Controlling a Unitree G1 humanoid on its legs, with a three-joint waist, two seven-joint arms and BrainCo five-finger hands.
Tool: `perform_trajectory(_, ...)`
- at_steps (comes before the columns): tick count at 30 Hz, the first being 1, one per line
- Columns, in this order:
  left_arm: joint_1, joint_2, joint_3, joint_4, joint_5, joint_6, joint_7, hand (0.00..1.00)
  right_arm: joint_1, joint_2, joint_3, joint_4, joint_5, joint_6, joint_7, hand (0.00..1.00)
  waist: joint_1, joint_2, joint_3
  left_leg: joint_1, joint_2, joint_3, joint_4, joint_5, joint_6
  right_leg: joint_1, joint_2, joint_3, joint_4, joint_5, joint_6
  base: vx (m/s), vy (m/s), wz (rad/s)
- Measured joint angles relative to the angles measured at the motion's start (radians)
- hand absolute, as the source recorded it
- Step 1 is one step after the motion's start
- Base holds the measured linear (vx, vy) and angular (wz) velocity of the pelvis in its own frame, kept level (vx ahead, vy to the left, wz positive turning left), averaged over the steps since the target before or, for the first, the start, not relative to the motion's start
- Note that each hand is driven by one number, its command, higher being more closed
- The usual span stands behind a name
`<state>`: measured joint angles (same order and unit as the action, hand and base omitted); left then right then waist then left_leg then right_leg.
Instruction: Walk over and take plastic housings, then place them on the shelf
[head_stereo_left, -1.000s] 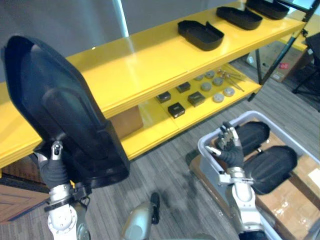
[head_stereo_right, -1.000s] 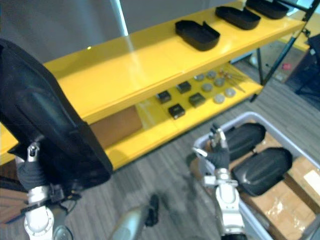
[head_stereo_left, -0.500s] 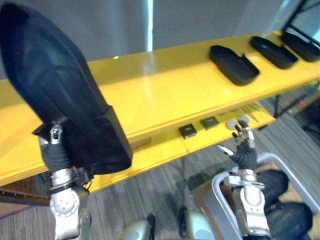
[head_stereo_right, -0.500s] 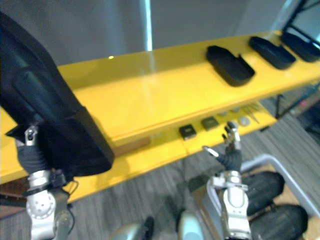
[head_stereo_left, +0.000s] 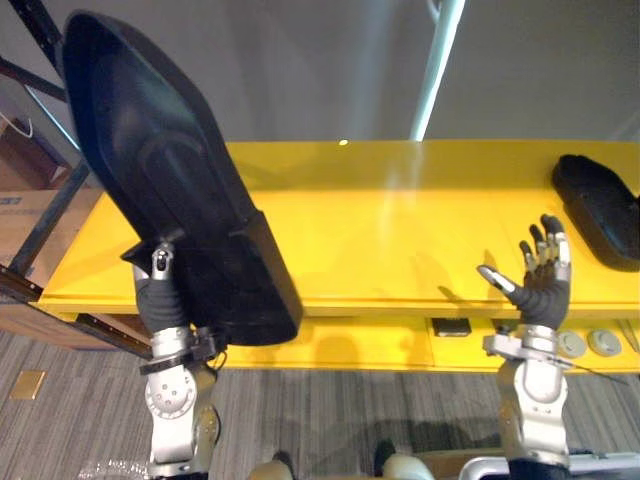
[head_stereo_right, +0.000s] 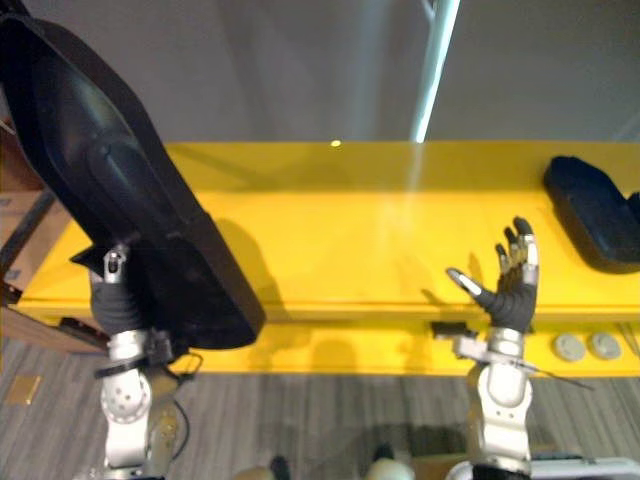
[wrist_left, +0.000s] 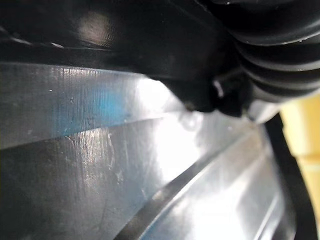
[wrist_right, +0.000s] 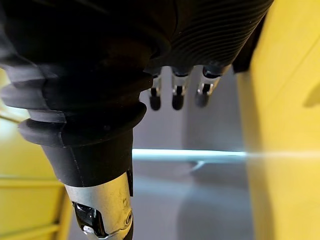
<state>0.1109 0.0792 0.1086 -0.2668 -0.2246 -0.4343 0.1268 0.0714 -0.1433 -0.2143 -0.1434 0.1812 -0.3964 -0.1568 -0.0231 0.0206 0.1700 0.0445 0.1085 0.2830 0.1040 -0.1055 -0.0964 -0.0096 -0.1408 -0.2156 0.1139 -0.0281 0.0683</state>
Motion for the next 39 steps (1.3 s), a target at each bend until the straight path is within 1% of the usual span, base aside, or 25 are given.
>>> perform_trajectory(1,0.001,0.003,0.001,-0.001,0.001,0.0,-0.001,1.0,0.004,0.009,0.0,-0.014,0.0,-0.002,-0.003,0.0,-0.001,0.0,0.0,0.005,-0.004,0.003,-0.006,0.001,0.002,0.004,0.0,0.003,-0.01,0.006,0.01,-0.01,0.051,-0.17)
perform_trajectory(3,0.003,0.022,-0.003,-0.008,0.008,0.001,-0.028,1.0,0.033,0.038,0.002,-0.053,-0.022,-0.005,-0.021,0.0,-0.017,0.0,0.001,0.016,-0.012,0.017,-0.029,0.007,0.01,0.012,0.002,0.018,-0.041,0.02,0.028,0.0,0.016,-0.14)
perform_trajectory(4,0.003,0.027,-0.005,-0.011,0.009,0.001,-0.035,1.0,0.038,0.042,0.002,-0.055,-0.033,-0.008,-0.023,0.0,-0.018,0.001,0.001,0.021,-0.012,0.029,-0.032,0.007,0.01,0.01,0.004,0.027,-0.046,0.023,0.028,0.0,0.012,-0.36)
perform_trajectory(6,-0.004,0.037,-0.004,-0.012,0.027,0.002,-0.063,1.0,0.055,0.048,0.001,-0.069,-0.053,-0.009,-0.029,0.0,-0.033,0.003,0.0,0.036,-0.013,0.055,-0.042,0.006,0.01,0.012,0.01,0.052,-0.064,0.034,0.03,0.02,0.016,-0.41)
perform_trajectory(7,-0.022,0.045,-0.008,-0.023,0.035,0.015,-0.085,1.0,0.077,0.048,0.001,-0.096,-0.063,-0.011,-0.038,0.0,-0.051,0.004,0.0,0.04,-0.013,0.068,-0.044,0.005,0.012,0.011,0.014,0.065,-0.075,0.044,0.029,0.02,0.012,-0.31)
perform_trajectory(9,-0.049,0.061,-0.021,-0.026,0.037,0.038,-0.097,1.0,0.093,0.048,-0.001,-0.115,-0.079,-0.011,-0.039,0.0,-0.054,0.004,0.0,0.046,-0.013,0.091,-0.043,0.004,0.014,0.006,0.02,0.087,-0.082,0.05,0.027,0.02,0.012,-0.4)
perform_trajectory(10,-0.09,0.087,-0.04,-0.026,0.049,0.081,-0.099,1.0,0.105,0.045,-0.001,-0.134,-0.079,-0.014,-0.034,0.0,-0.069,0.005,0.001,0.055,-0.013,0.11,-0.044,0.004,0.014,0.009,0.024,0.108,-0.094,0.058,0.028,0.01,-0.007,-0.56)
perform_trajectory(11,-0.132,0.107,-0.056,-0.025,0.052,0.14,-0.099,1.0,0.105,0.039,-0.003,-0.143,-0.076,-0.02,-0.011,0.0,-0.088,0.009,0.003,0.064,-0.013,0.116,-0.043,0.004,0.014,0.009,0.029,0.129,-0.103,0.066,0.028,0.01,-0.018,-0.52)
perform_trajectory(13,-0.167,0.115,-0.059,-0.018,0.051,0.19,-0.097,1.0,0.105,0.03,-0.003,-0.159,-0.068,-0.022,0.023,0.0,-0.102,0.015,0.007,0.07,-0.012,0.126,-0.043,0.004,0.014,0.009,0.033,0.145,-0.116,0.076,0.027,-0.01,-0.017,-0.46)
perform_trajectory(14,-0.231,0.116,-0.063,0.037,0.05,0.256,-0.082,1.0,0.11,0.009,-0.003,-0.17,-0.045,-0.023,0.075,0.0,-0.107,0.024,0.011,0.081,-0.01,0.154,-0.044,0.003,0.015,0.009,0.039,0.174,-0.132,0.091,0.026,-0.03,-0.014,-0.52)
perform_trajectory(15,-0.257,0.117,-0.064,0.069,0.047,0.285,-0.067,1.0,0.111,0.0,-0.002,-0.17,-0.035,-0.023,0.098,0.0,-0.111,0.026,0.013,0.086,-0.01,0.163,-0.044,0.003,0.015,0.01,0.042,0.186,-0.139,0.097,0.025,-0.05,-0.025,-0.63)
perform_trajectory(17,-0.35,0.135,-0.06,0.211,0.025,0.389,0.003,1.0,0.111,-0.029,0.0,-0.171,-0.02,-0.023,0.174,0.0,-0.137,0.039,0.02,0.095,-0.004,0.172,-0.045,0.003,0.015,0.011,0.054,0.216,-0.165,0.12,0.019,-0.08,-0.051,-0.44)
perform_trajectory(18,-0.37,0.143,-0.06,0.247,0.024,0.406,0.015,1.0,0.111,-0.034,0.001,-0.171,-0.015,-0.023,0.185,0.0,-0.145,0.04,0.021,0.095,-0.002,0.175,-0.046,0.003,0.015,0.01,0.057,0.22,-0.171,0.125,0.017,-0.11,-0.075,-0.38)
perform_trajectory(19,-0.419,0.162,-0.056,0.344,0.023,0.443,0.044,1.0,0.111,-0.046,0.002,-0.171,0.014,-0.022,0.22,0.0,-0.159,0.043,0.023,0.097,0.003,0.198,-0.049,0.003,0.015,0.01,0.065,0.237,-0.191,0.141,0.017,-0.1,-0.07,-0.48)
perform_trajectory(20,-0.468,0.176,-0.051,0.432,-0.006,0.481,0.072,1.0,0.11,-0.062,0.003,-0.171,0.04,-0.022,0.254,0.0,-0.165,0.049,0.027,0.105,0.007,0.212,-0.058,0.003,0.015,0.001,0.075,0.26,-0.195,0.15,0.012,-0.11,-0.072,-0.5)
perform_trajectory(21,-0.49,0.182,-0.048,0.474,-0.018,0.496,0.083,1.0,0.11,-0.069,0.004,-0.17,0.044,-0.021,0.269,0.0,-0.171,0.052,0.029,0.108,0.009,0.22,-0.061,0.003,0.015,-0.003,0.079,0.268,-0.195,0.153,0.011,-0.11,-0.069,-0.5)
perform_trajectory(22,-0.537,0.197,-0.044,0.551,-0.041,0.529,0.105,1.0,0.11,-0.084,0.01,-0.17,0.061,-0.021,0.301,0.0,-0.183,0.056,0.033,0.111,0.012,0.224,-0.062,0.003,0.014,-0.008,0.086,0.282,-0.195,0.158,0.008,-0.11,-0.066,-0.3)
perform_trajectory(24,-0.612,0.214,-0.044,0.658,-0.054,0.576,0.135,1.0,0.108,-0.101,0.029,-0.171,0.083,-0.021,0.345,0.0,-0.199,0.058,0.036,0.113,0.016,0.238,-0.062,0.003,0.014,-0.017,0.094,0.302,-0.196,0.165,0.009,-0.11,-0.063,-0.35)
perform_trajectory(25,-0.656,0.233,-0.045,0.722,-0.075,0.597,0.141,1.0,0.098,-0.113,0.049,-0.171,0.089,-0.021,0.367,0.0,-0.211,0.057,0.04,0.112,0.018,0.253,-0.062,0.002,0.013,-0.028,0.095,0.314,-0.204,0.17,0.006,-0.13,-0.056,-0.33)
perform_trajectory(28,-0.751,0.252,-0.063,0.872,-0.109,0.651,0.145,1.0,0.087,-0.148,0.077,-0.171,0.112,-0.018,0.402,0.0,-0.224,0.055,0.046,0.111,0.02,0.271,-0.068,0.003,0.012,-0.044,0.095,0.334,-0.204,0.176,-0.001,-0.12,-0.041,-0.25)
perform_trajectory(29,-0.769,0.267,-0.087,0.919,-0.153,0.685,0.144,1.0,0.071,-0.162,0.093,-0.171,0.124,-0.015,0.41,0.0,-0.243,0.053,0.048,0.112,0.019,0.274,-0.068,0.003,0.01,-0.045,0.094,0.336,-0.204,0.178,-0.002,-0.09,-0.045,-0.12)
perform_trajectory(31,-0.782,0.268,-0.092,0.938,-0.164,0.716,0.152,1.0,0.068,-0.168,0.099,-0.171,0.132,-0.013,0.42,0.0,-0.25,0.053,0.048,0.113,0.018,0.277,-0.068,0.004,0.01,-0.047,0.093,0.341,-0.205,0.179,-0.001,-0.08,-0.03,-0.06)
perform_trajectory(33,-0.805,0.277,-0.091,0.954,-0.178,0.743,0.178,1.0,0.068,-0.172,0.112,-0.171,0.15,0.001,0.427,0.0,-0.256,0.052,0.048,0.113,0.016,0.281,-0.067,0.004,0.01,-0.053,0.092,0.347,-0.205,0.181,-0.001,-0.08,-0.019,-0.08)
perform_trajectory(35,-0.835,0.302,-0.089,0.999,-0.204,0.775,0.199,1.0,0.066,-0.175,0.147,-0.171,0.162,0.012,0.444,0.0,-0.265,0.051,0.049,0.114,0.014,0.291,-0.067,0.004,0.01,-0.057,0.09,0.354,-0.205,0.183,-0.002,-0.07,-0.023,-0.1)
perform_trajectory(39,-0.858,0.308,-0.083,1.036,-0.204,0.795,0.24,1.0,0.066,-0.175,0.169,-0.171,0.167,0.023,0.461,0.0,-0.267,0.05,0.054,0.123,0.013,0.305,-0.067,0.004,0.01,-0.055,0.089,0.354,-0.205,0.183,-0.003,-0.05,-0.025,-0.1)
